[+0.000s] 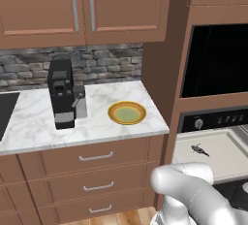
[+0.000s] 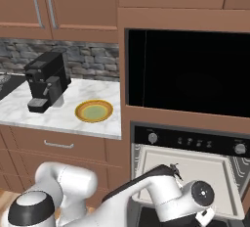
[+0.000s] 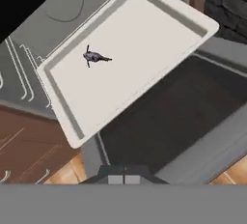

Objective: Take the fish from the oven and place it on the plate on the counter.

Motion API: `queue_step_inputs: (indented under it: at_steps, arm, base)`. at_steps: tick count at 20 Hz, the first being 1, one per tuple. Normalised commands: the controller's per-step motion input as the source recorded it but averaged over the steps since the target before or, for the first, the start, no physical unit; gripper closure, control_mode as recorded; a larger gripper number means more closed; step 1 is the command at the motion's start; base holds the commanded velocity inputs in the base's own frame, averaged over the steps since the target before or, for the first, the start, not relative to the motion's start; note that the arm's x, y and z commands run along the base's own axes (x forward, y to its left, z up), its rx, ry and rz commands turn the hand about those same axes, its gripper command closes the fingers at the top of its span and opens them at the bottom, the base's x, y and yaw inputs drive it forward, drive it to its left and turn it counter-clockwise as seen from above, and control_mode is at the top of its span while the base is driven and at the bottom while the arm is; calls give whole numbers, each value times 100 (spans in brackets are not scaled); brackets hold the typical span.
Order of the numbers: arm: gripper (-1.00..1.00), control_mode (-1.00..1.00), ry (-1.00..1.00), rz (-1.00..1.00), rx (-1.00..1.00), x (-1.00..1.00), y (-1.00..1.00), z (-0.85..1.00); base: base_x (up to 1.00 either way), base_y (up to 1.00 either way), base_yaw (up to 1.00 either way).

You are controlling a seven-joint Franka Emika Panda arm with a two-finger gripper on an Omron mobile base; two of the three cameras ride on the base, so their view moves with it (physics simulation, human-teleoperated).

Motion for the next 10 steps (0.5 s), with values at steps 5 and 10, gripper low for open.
queue_step_inputs:
  at_steps: [5,10]
  arm:
    - [100,-100,-18,55,-26,9,4,8]
    - [100,-100,-11,49,-25,13,0,0]
  base:
    - [0,0,0]
    - [0,0,0]
